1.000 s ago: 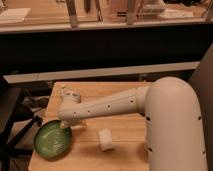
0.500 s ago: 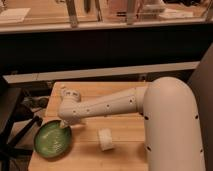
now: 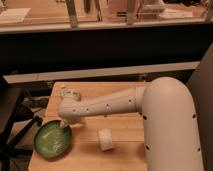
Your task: Pick up the ceramic bowl
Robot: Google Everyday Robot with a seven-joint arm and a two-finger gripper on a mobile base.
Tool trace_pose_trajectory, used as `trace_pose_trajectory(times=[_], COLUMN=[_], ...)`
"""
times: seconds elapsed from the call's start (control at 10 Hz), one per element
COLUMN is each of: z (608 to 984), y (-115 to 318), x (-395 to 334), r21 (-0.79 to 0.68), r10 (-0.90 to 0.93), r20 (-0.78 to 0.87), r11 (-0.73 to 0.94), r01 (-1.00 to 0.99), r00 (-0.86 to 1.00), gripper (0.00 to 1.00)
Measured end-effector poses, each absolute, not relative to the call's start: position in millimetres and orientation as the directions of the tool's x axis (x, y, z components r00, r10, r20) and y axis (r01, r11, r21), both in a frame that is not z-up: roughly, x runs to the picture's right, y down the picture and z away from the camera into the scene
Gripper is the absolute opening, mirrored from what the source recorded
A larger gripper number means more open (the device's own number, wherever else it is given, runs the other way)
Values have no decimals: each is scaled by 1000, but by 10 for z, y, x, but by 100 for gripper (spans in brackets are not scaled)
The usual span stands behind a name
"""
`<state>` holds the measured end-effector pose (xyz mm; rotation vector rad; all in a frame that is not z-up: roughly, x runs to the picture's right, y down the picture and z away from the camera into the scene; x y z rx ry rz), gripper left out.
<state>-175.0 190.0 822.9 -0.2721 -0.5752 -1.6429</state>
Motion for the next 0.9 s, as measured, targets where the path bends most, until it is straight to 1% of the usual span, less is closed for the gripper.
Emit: trace_pose_trajectory(times=[0.9], z=[8292], y=[1871], x=[-1800], r21=[230], r10=[-849], r20=[492], r11=[-89], r01=[969], r00=[-195], gripper=[80])
